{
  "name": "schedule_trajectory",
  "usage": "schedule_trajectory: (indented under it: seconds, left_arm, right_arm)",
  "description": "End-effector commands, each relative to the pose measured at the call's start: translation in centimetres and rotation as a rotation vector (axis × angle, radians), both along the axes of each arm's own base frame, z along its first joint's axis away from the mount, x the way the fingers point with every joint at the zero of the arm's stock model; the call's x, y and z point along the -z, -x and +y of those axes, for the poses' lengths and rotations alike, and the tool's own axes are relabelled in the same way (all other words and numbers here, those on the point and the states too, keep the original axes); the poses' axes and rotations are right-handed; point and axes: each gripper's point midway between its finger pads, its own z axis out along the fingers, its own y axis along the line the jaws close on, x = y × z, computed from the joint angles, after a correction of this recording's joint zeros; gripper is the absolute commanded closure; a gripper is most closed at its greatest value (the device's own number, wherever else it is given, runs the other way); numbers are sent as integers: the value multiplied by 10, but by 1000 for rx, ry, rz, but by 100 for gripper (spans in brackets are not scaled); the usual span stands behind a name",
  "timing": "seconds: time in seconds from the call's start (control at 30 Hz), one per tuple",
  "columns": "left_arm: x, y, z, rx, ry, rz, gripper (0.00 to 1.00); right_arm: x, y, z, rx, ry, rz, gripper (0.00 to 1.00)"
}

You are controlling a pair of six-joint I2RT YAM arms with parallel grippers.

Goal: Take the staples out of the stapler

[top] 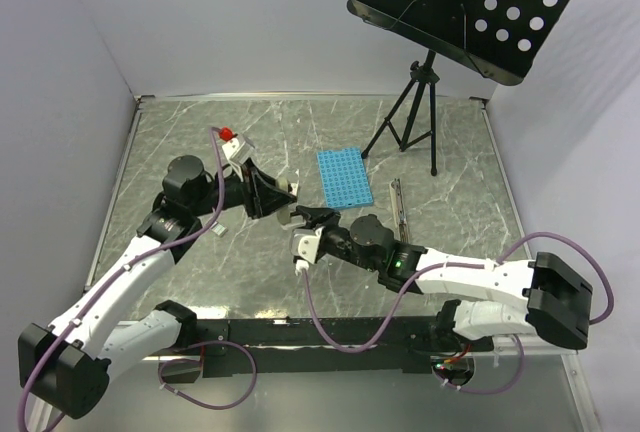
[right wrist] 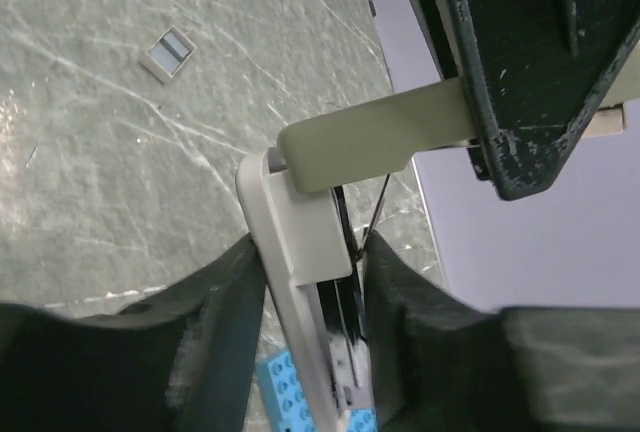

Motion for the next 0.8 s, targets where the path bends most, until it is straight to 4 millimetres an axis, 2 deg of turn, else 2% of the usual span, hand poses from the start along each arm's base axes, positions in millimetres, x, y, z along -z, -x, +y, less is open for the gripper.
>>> schedule_trajectory:
  seconds: [0.0, 0.1, 0.13, 0.2, 0.23, 0.4, 0.57, 0.67, 0.77]
  left_arm:
    - [-18, -12, 7, -107, 65, -36, 99]
    - [-12, -21, 13, -192, 107, 9, 99]
    - [-5, -28, 18, -252, 111, 30, 99]
    - [2, -32, 21, -286, 127, 60, 99]
    - [13, -33, 22, -303, 121, 82, 99]
    - [35, -34, 22, -311, 97, 139, 99]
    - [45, -46, 34, -426, 106, 181, 99]
    - [55, -47, 34, -446, 123, 242, 99]
    - [78, -53, 36, -489, 92, 324, 99]
  right_arm:
    - [-27, -10, 3, 85, -196, 63, 63]
    - [-18, -14, 6, 122, -262, 180, 69]
    - [-8, -13, 9, 127, -276, 236, 71]
    - [-1, -11, 13, 116, -303, 281, 72]
    - [6, -10, 16, 118, -318, 323, 72]
    - [19, -9, 24, 116, -350, 403, 73]
    - [33, -15, 27, 147, -364, 510, 74]
    - [44, -12, 31, 145, -375, 598, 74]
    - [53, -13, 34, 160, -421, 731, 73]
